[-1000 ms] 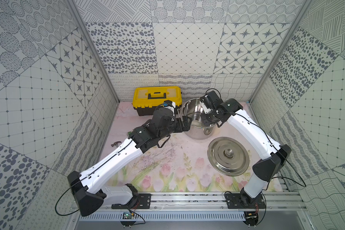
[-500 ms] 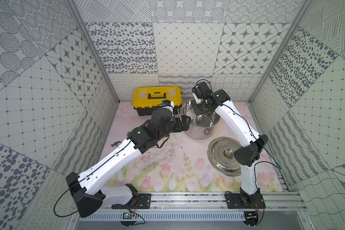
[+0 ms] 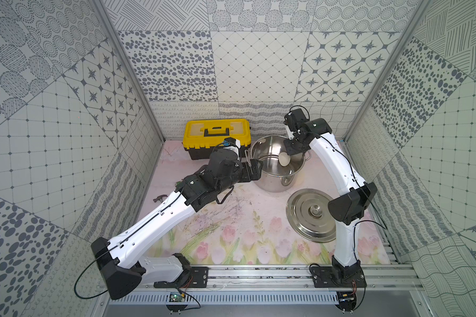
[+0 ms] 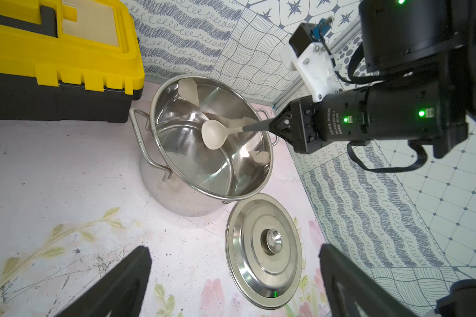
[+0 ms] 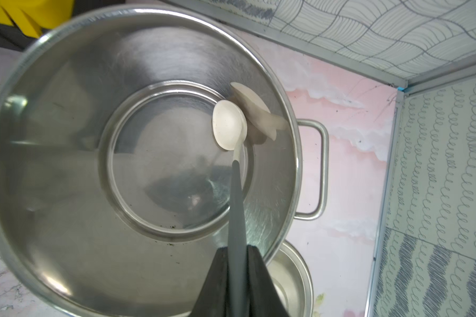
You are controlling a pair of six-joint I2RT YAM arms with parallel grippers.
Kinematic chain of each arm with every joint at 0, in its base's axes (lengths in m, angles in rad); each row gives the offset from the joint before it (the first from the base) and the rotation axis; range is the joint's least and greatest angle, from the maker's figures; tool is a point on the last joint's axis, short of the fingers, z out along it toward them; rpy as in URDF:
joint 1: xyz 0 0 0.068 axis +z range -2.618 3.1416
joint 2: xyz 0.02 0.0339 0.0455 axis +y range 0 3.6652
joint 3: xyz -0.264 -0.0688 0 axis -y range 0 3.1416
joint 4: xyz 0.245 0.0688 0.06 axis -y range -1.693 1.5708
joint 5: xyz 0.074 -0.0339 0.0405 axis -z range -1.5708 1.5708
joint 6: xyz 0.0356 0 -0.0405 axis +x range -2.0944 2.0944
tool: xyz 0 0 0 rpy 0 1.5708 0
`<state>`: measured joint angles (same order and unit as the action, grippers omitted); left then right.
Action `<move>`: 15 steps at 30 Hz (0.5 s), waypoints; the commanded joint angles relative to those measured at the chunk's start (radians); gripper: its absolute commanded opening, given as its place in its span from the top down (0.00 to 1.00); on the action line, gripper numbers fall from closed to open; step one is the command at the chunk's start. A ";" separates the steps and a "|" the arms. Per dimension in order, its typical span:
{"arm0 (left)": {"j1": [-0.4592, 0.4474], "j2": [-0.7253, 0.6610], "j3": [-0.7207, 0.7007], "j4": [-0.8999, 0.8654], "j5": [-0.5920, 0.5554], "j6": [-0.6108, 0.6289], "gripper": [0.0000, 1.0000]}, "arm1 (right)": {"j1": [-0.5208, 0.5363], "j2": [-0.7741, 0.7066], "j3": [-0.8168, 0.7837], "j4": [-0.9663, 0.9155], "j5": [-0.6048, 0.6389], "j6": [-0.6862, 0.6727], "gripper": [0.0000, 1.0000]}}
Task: Stir the soup with a spoon
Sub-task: Stir the soup in the pan with a stick.
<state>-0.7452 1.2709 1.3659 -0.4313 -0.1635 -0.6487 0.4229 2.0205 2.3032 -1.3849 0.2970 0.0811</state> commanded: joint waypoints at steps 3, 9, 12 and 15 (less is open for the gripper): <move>-0.002 0.017 0.018 0.032 0.011 0.026 0.01 | -0.002 -0.143 -0.141 0.049 0.017 -0.026 1.00; -0.001 0.026 0.018 0.040 0.019 0.017 0.01 | 0.006 -0.263 -0.330 0.070 -0.030 -0.014 1.00; -0.001 0.030 0.017 0.041 0.024 0.013 0.00 | 0.020 -0.311 -0.406 0.082 -0.052 0.000 1.00; 0.000 0.031 0.018 0.041 0.025 0.005 0.01 | 0.042 -0.338 -0.444 0.084 -0.074 0.022 1.00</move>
<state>-0.7452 1.2961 1.3659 -0.4274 -0.1551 -0.6464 0.4435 1.7191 1.8862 -1.3403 0.2546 0.0753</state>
